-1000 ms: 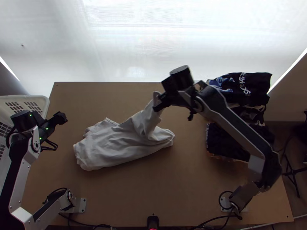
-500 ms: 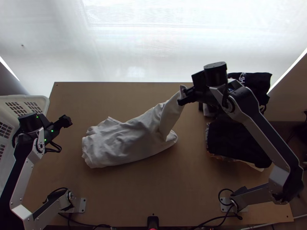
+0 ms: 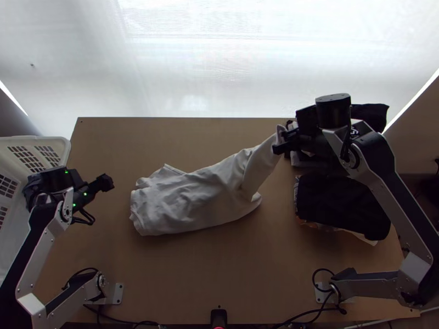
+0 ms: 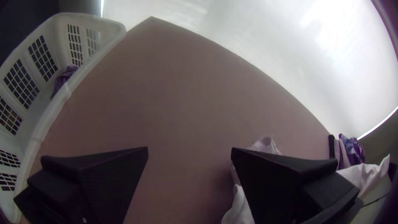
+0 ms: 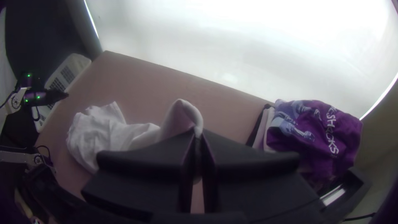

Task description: Fold the t-shirt

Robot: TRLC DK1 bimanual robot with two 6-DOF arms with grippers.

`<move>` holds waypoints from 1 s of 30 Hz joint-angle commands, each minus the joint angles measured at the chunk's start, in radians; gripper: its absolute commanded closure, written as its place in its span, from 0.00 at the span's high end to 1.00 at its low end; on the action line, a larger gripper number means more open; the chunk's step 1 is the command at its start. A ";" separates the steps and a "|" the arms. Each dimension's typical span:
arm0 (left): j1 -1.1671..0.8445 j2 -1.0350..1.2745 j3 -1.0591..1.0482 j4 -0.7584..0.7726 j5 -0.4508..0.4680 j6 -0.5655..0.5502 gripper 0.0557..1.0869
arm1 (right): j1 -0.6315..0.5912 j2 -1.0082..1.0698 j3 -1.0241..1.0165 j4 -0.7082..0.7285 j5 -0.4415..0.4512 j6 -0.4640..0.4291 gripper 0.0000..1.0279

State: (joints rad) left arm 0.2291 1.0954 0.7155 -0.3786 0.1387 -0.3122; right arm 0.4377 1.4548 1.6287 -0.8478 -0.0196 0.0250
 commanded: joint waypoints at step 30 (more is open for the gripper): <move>-0.214 0.233 0.125 -0.049 0.079 -0.041 0.95 | -0.004 -0.031 -0.070 0.003 -0.006 0.015 0.03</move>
State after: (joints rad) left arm 0.0360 1.2640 0.7872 -0.4374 0.2020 -0.3016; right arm 0.4313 1.4204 1.5665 -0.8532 -0.0257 0.0406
